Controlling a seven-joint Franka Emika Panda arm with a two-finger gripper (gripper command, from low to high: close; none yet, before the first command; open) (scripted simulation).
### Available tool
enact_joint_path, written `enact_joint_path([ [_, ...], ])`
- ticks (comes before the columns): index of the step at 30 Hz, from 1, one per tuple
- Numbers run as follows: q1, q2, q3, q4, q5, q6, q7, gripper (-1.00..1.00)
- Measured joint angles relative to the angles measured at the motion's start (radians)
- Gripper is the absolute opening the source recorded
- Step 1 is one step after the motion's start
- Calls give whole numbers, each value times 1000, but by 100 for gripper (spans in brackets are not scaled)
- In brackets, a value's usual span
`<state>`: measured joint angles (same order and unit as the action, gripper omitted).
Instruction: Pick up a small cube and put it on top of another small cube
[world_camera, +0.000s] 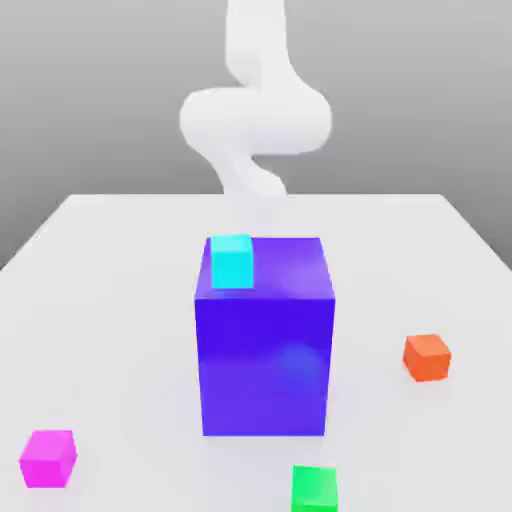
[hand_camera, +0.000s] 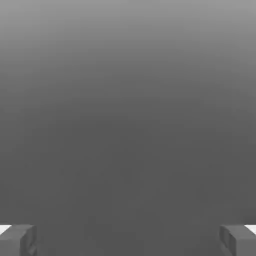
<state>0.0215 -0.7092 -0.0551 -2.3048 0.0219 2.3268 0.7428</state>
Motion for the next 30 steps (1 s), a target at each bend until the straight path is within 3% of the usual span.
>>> enact_joint_path([
  [15, 59, 549, -286, -29, 209, 160, -400, 0],
  [22, -16, 801, -324, -42, 298, 235, -580, 0],
  [30, -103, 1062, -346, -58, 303, 350, -708, 0],
])
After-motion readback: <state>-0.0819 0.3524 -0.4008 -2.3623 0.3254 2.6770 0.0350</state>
